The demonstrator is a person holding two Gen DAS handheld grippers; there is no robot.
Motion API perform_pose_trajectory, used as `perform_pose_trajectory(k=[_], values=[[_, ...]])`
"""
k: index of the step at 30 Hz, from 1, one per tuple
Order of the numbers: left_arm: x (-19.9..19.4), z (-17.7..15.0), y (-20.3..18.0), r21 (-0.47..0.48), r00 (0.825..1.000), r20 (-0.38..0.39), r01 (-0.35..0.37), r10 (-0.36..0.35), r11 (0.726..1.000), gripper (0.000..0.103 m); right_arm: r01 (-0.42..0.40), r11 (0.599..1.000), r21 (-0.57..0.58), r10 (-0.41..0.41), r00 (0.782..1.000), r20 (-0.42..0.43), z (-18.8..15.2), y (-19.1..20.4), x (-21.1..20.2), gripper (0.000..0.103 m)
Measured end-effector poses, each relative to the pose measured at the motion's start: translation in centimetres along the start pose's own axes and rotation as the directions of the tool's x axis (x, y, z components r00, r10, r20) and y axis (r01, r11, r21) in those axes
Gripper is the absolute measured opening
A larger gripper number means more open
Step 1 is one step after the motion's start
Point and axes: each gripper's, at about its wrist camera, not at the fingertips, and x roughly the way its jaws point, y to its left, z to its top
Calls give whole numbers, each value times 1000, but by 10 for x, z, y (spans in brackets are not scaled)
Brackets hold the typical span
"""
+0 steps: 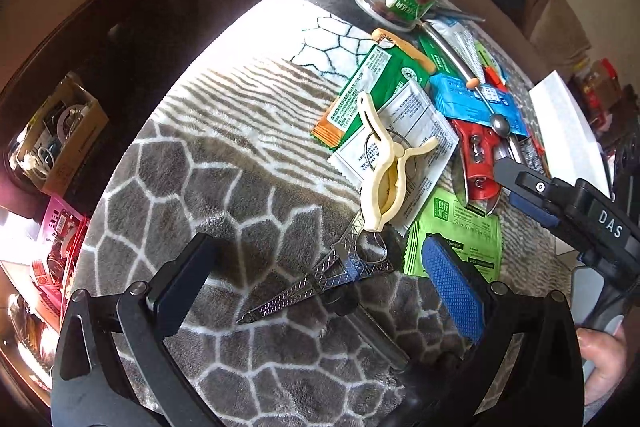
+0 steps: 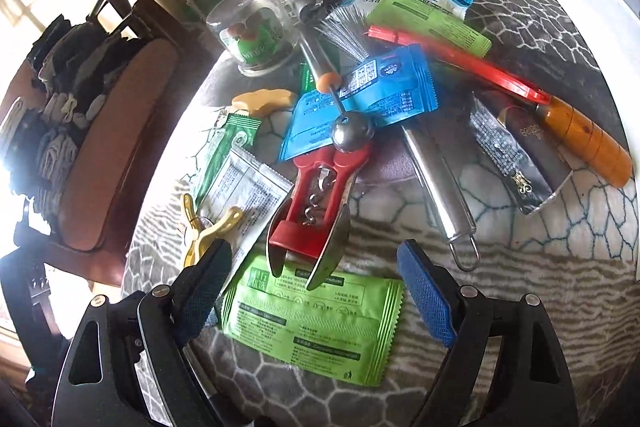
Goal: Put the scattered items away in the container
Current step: 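Close the right tool on the yellow clothespin clip while the left tool approaches a metal tool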
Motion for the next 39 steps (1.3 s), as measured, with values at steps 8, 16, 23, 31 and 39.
perform_pose_trajectory(k=[8,16,23,31,39], values=[[-3,5,6,-27,999,8,39,-39,999,103,7,998,-61,0,995,102,-5,33,-15,87],[-18,2,25,-18,1000,25,-6,7,1000,99,-110,981,-158,97,991,-89,2,90,27,76],[-24,1,60,-90,998,36,-38,41,995,99,-8,976,-220,-15,995,-99,-17,108,53,47],[-19,3,44,-58,999,38,-30,32,998,99,-24,981,-193,9,997,-77,-13,96,33,41],[-13,4,16,20,998,55,-19,18,1000,99,-80,982,-169,87,996,34,6,53,-75,41]])
